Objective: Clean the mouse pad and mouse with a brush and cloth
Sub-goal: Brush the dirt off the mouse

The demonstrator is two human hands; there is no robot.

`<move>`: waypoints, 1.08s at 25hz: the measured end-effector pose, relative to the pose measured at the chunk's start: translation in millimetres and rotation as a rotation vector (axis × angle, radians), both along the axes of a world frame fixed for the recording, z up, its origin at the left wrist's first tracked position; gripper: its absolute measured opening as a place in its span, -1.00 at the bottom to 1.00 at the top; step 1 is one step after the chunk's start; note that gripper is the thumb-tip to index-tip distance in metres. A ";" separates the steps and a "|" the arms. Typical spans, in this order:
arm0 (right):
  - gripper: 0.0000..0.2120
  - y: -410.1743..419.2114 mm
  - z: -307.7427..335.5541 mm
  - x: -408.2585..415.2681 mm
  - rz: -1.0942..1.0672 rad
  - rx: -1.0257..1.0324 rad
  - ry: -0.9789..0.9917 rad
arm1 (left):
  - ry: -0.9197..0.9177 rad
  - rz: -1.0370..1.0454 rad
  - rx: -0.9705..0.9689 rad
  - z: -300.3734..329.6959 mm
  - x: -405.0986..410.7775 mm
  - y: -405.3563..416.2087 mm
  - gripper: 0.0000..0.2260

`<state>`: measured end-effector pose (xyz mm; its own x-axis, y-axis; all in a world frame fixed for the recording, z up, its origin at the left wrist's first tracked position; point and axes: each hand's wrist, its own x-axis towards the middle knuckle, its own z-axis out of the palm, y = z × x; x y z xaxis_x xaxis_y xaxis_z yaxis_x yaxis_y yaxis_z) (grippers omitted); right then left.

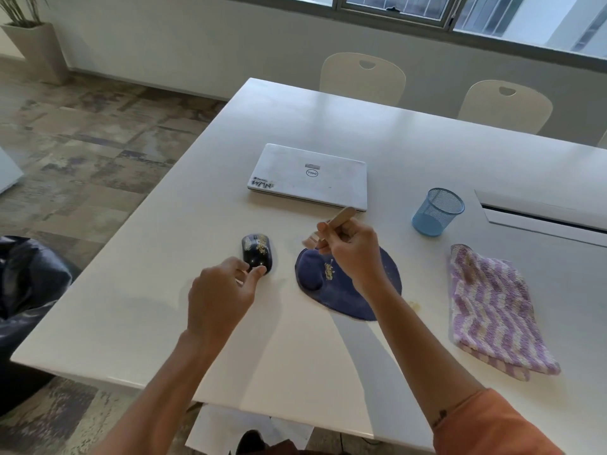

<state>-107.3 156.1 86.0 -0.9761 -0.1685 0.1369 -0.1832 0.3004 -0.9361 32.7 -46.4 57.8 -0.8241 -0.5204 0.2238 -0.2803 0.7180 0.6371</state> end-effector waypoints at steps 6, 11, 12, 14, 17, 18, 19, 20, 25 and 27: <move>-0.86 -60.9 -6.9 -22.6 0.169 0.019 0.036 | 0.028 -0.026 0.100 -21.3 -14.6 -26.8 -0.60; -0.85 -88.8 -17.2 -33.7 0.249 0.110 0.081 | 0.039 -0.054 0.145 -26.6 -24.8 -32.4 -0.55; -0.85 -91.4 -19.6 -34.8 0.259 0.123 0.097 | 0.040 -0.059 0.153 -26.9 -26.2 -32.8 -0.57; -0.86 -95.5 -25.1 -36.6 0.274 0.145 0.125 | 0.037 -0.079 0.170 -27.7 -28.8 -33.8 -0.60; -0.86 -99.0 -31.1 -38.5 0.288 0.167 0.153 | 0.034 -0.094 0.201 -29.6 -31.6 -34.6 -0.63; -0.86 -99.2 -32.1 -38.3 0.296 0.180 0.171 | 0.034 -0.093 0.210 -30.0 -32.0 -34.7 -0.65; -0.86 -99.2 -32.6 -37.4 0.305 0.190 0.195 | 0.035 -0.091 0.217 -30.8 -32.3 -34.8 -0.66; -0.85 -98.9 -32.7 -36.0 0.311 0.196 0.222 | 0.036 -0.092 0.219 -31.5 -32.6 -35.0 -0.67; -0.89 -92.5 -35.4 -23.8 0.327 0.191 0.279 | 0.039 -0.094 0.214 -33.0 -33.5 -35.0 -0.73; -0.90 -87.4 -36.3 -18.4 0.343 0.189 0.295 | 0.037 -0.093 0.213 -33.9 -33.0 -35.0 -0.75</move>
<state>-125.6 68.8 49.7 -0.7841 -0.5222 0.3354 -0.5505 0.3355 -0.7645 -0.3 -81.3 23.9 -0.8638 -0.4815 0.1482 -0.1930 0.5879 0.7855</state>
